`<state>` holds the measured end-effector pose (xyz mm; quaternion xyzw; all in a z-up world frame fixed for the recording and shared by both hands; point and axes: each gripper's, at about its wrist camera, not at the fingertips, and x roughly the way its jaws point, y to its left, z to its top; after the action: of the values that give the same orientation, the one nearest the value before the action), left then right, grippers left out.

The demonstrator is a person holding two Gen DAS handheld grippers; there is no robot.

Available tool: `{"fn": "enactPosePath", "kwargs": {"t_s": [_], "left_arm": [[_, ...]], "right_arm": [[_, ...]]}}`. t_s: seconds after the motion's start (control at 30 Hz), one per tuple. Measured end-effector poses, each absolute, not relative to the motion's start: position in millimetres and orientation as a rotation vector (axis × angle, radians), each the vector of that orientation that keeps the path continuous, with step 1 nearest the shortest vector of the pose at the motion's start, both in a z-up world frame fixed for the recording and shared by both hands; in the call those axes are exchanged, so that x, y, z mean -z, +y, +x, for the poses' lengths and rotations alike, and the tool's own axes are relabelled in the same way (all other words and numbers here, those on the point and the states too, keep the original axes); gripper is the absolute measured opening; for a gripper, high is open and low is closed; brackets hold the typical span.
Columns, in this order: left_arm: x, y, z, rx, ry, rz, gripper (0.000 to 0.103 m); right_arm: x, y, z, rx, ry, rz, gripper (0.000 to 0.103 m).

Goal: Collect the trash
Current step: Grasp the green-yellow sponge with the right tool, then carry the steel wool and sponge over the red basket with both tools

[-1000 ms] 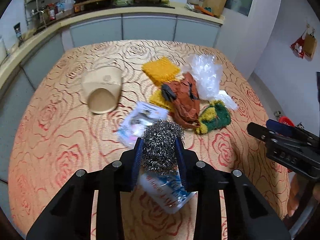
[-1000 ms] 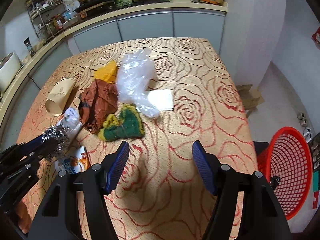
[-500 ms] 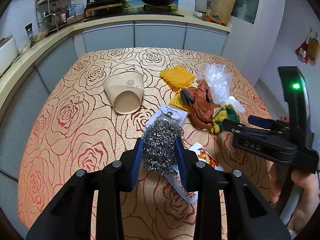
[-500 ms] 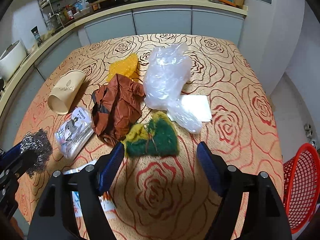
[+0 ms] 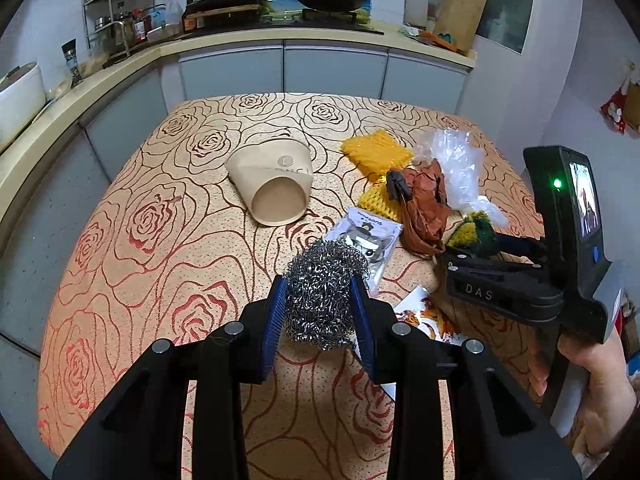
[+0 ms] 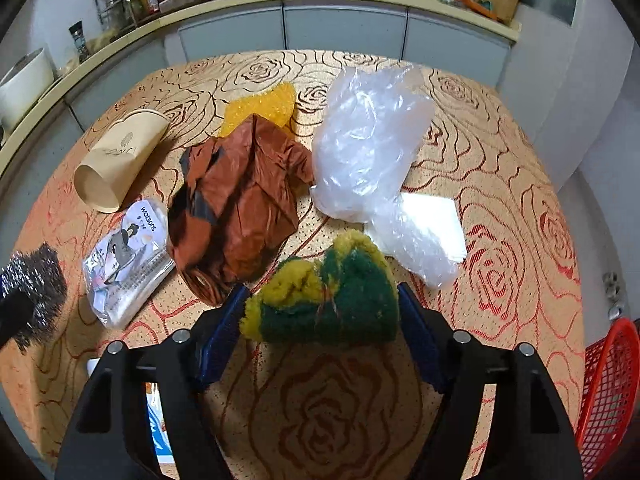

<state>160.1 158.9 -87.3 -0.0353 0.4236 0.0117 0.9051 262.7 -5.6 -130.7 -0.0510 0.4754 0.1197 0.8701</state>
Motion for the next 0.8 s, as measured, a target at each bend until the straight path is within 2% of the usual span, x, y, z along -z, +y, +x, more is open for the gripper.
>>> {"fn": "enactPosePath", "kwargs": {"t_s": [0.27,0.53,0.8], "left_arm": [[88.6,163.2,156.4,-0.035,0.87,-0.083,0.032],[87.2,154.8,150.9,-0.027,0.862,-0.069,0.032],[77.9,116.1,150.9,0.048,0.828,-0.036,0.032]], "right_arm": [[129.6,-9.9,257.6,-0.249,0.962,-0.098,0.058],[122.5,-34.8,235.3,-0.215,0.931,-0.038,0.056],[91.8,-82.2,199.8,-0.114,0.848,-0.014,0.056]]}}
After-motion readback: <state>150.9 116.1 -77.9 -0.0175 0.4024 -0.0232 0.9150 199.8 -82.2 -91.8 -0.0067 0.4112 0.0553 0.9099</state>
